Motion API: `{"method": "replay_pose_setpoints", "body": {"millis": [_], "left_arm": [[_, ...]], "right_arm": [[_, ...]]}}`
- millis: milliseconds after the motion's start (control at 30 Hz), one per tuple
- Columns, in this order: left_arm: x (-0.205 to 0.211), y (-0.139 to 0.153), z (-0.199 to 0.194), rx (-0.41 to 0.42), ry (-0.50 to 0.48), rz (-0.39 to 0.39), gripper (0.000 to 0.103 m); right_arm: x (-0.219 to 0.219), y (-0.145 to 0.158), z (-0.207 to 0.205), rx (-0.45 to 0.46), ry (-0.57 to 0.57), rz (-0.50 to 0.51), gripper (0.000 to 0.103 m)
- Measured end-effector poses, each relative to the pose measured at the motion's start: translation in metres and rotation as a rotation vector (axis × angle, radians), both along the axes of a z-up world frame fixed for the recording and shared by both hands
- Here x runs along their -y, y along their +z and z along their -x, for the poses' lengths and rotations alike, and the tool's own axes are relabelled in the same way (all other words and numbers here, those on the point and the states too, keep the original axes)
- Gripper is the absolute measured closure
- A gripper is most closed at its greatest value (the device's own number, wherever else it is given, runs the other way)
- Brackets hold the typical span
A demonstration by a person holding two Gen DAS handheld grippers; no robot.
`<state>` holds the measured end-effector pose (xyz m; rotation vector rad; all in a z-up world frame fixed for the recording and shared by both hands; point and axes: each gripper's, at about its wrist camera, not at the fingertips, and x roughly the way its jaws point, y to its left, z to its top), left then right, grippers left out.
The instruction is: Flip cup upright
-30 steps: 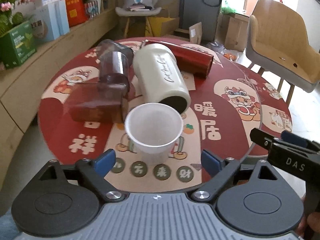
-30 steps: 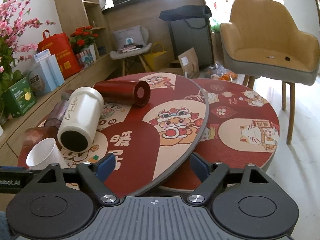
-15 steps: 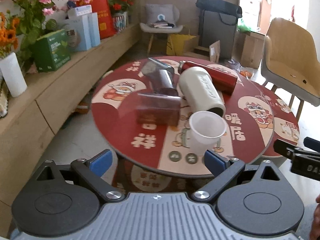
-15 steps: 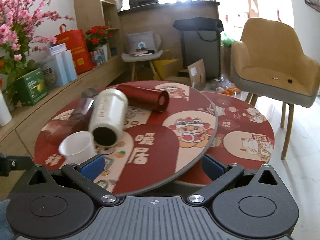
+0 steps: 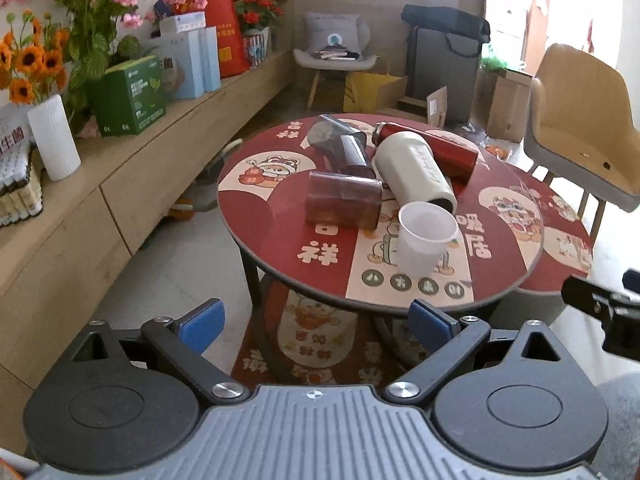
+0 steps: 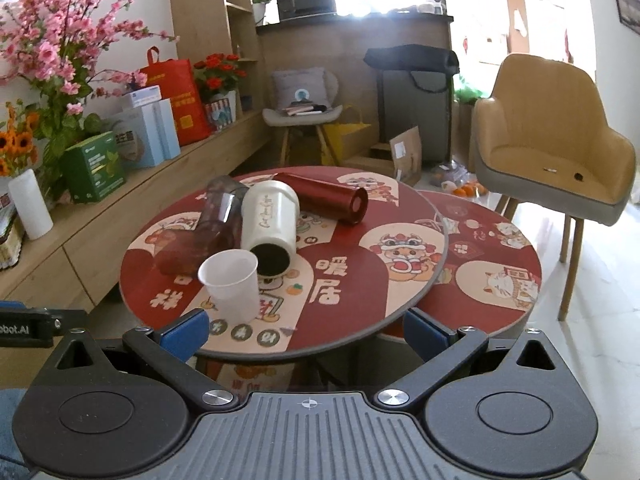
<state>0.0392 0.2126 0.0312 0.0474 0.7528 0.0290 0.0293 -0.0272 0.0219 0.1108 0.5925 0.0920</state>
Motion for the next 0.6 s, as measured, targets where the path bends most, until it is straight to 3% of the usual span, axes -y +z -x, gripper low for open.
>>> {"method": "replay_pose_setpoints", "body": {"millis": [233,600], "left_arm": [[0.000,-0.002,0.026,0.013,-0.016,-0.009,0.004],[-0.007,-0.003,0.034,0.014,0.007,-0.028,0.003]], "right_arm": [[-0.008,0.001,0.019,0.005,0.005,0.020,0.000],[-0.015,-0.006,0.024,-0.004,0.005,0.044,0.000]]}}
